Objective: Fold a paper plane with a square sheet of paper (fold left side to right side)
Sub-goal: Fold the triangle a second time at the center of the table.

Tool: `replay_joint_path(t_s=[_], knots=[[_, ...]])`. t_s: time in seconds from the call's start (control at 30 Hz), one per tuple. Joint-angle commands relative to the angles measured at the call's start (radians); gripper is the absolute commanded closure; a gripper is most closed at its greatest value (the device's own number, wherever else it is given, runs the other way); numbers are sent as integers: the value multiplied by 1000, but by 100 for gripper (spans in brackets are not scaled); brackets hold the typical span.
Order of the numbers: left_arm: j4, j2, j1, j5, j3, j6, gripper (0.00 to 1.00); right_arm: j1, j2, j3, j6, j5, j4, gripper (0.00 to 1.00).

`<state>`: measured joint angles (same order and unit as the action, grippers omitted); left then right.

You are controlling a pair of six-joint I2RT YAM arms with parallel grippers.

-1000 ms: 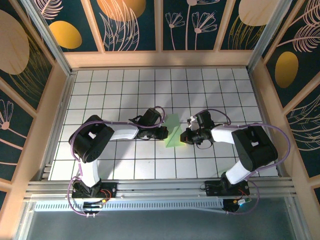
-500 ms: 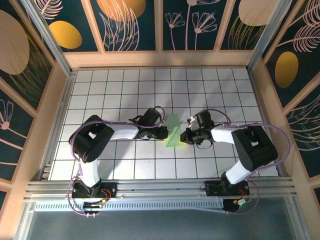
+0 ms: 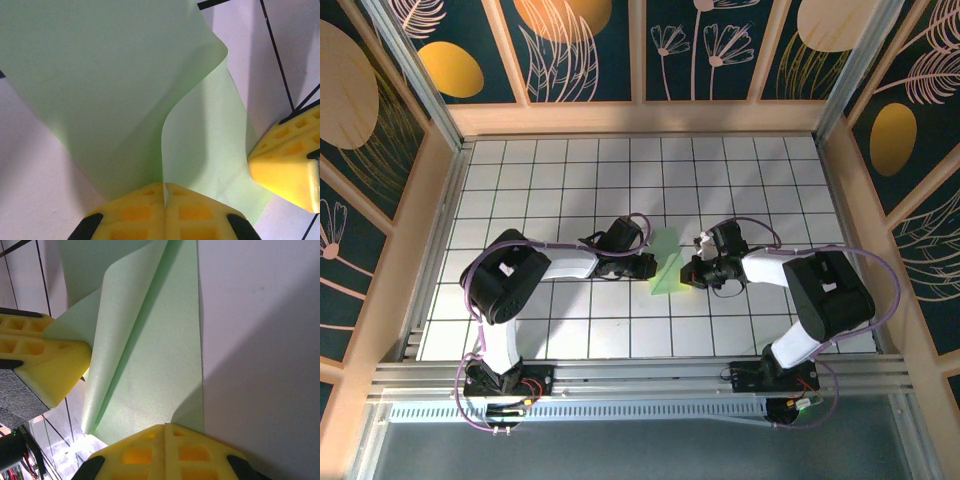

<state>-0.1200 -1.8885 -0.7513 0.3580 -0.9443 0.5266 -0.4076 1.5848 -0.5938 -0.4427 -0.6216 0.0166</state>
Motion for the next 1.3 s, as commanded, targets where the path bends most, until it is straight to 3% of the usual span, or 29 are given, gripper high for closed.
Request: replay_joint_path(t_s=[0.0,0.33,0.67,1.27], knots=[[-13,-30,7,-1,-4,-19,100,-7,-10,-12,13,13,51,100],[5,-27,7,-16,10,-26,100,6,-120,-35,-49,-64,-7,100],[6,-27,8,-16,9,-27,100,-61,0,-76,-154,-65,-187,100],[16,-30,9,-19,6,-31,100,-94,107,-109,-122,0,-122,100]])
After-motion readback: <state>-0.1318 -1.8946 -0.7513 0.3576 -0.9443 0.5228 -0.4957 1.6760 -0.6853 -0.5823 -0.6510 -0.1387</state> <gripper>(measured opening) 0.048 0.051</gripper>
